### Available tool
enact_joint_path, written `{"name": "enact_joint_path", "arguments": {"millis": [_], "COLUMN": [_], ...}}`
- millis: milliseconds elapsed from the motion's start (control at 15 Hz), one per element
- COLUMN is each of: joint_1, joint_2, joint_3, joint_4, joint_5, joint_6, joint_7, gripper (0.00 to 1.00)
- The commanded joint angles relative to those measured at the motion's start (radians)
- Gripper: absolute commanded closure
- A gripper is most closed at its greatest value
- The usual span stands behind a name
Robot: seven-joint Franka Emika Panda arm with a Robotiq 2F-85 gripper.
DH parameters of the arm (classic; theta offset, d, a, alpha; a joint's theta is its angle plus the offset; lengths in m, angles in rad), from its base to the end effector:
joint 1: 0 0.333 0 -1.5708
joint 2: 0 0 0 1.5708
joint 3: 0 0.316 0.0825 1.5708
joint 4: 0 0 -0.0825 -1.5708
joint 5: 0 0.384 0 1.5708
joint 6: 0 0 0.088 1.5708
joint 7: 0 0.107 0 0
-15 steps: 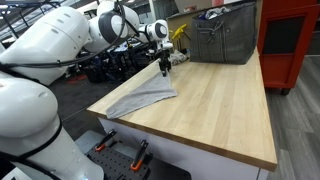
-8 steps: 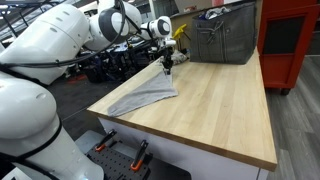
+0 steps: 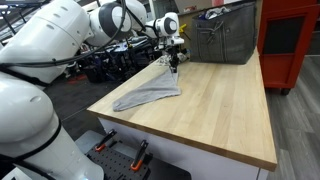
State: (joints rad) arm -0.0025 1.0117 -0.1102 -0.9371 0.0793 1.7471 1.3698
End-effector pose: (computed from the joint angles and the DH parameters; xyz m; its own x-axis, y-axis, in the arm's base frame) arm 0.7626 -0.0477 0.2452 0.1067 -0.9941 -0.0200 -0.9746 -0.1085 0.1960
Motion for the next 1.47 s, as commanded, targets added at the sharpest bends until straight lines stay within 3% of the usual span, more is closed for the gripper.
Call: {"name": "enact_joint_path", "arguments": {"millis": [0, 533, 1000, 1400], "joint_1": [-0.038, -0.103, -0.108, -0.101], "joint_2": [-0.111, -0.309, -0.56, -0.798], "joint_3": [0.031, 0.034, 0.028, 0.023], "joint_4": [-0.195, -0.556, -0.873, -1.171], "joint_5": [0.048, 0.138, 0.154, 0.175], "joint_6": [0.14, 0.396, 0.606, 0.69], "joint_7": [-0.093, -0.341, -0.581, -0.746], "gripper": [0.99, 0.99, 0.99, 0.99]}}
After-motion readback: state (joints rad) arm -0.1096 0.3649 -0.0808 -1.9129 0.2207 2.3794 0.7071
